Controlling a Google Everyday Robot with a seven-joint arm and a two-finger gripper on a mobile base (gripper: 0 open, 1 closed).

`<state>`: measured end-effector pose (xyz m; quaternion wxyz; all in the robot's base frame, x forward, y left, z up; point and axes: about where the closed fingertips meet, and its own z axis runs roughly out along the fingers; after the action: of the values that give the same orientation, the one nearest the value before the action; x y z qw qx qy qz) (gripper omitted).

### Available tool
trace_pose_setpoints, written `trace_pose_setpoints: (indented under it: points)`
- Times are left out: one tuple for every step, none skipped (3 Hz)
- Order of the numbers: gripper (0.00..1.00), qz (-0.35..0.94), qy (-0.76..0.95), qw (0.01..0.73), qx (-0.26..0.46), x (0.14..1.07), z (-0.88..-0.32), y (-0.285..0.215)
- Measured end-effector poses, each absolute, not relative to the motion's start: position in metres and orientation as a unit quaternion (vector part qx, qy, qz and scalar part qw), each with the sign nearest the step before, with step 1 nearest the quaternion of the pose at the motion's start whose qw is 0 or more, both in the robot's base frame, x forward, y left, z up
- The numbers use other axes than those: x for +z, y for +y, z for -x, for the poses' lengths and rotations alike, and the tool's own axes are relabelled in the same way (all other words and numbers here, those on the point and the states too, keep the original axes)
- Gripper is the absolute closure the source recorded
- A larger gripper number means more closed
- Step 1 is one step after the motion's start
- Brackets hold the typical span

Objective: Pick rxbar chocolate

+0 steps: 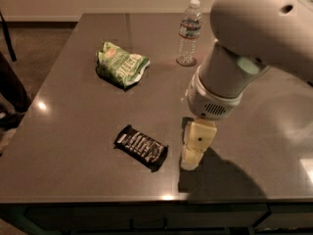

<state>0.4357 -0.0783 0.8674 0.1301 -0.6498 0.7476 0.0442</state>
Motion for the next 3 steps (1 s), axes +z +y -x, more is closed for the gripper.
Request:
trace_pose_setpoints:
  points:
    - [0.00,0.666,0.732,0.133,0.061,0.846,-0.424,-0.038]
    - [0.00,0.685,0.712,0.137,0.075,0.826,-0.418,0.004]
    - [0.00,0.691,0.704,0.140,0.082,0.820,-0.419,0.023]
